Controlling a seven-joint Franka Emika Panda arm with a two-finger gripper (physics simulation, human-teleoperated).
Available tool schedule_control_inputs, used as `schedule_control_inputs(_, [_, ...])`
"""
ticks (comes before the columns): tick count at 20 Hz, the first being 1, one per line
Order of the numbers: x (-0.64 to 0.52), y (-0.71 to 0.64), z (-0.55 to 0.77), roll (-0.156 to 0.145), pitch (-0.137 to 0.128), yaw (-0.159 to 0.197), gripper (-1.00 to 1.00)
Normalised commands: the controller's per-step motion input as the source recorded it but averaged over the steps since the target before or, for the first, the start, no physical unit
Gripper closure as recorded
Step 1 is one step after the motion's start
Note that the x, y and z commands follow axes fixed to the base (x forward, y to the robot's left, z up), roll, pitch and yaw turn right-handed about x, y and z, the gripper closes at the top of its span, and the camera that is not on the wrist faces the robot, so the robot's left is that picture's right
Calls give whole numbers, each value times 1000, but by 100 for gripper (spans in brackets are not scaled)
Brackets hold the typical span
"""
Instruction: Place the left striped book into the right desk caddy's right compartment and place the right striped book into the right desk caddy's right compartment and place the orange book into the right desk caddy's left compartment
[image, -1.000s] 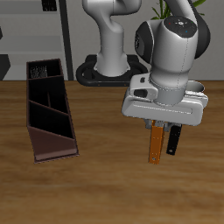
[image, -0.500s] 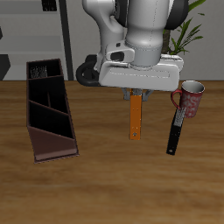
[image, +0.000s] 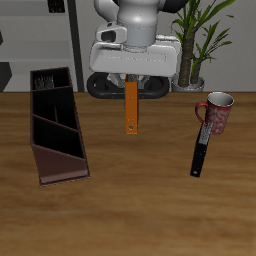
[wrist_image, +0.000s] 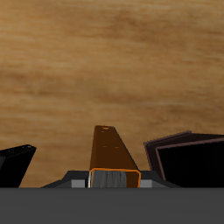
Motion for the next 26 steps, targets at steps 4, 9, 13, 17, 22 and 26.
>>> schedule_control_inputs(4, [-502,-535,249,97,9,68,100])
schedule_control_inputs(9, [-407,-549,173,64,9,105,100])
schedule_control_inputs(13, [-222,-600,157,-8,4,143,100])
schedule_control_inputs(17, [-4,-506,125,-16,22,39,100])
schedule_control_inputs(22, [83,-540,59,31,57,67,100])
schedule_control_inputs(26, [107,-376,-15,-3,17,31,100])
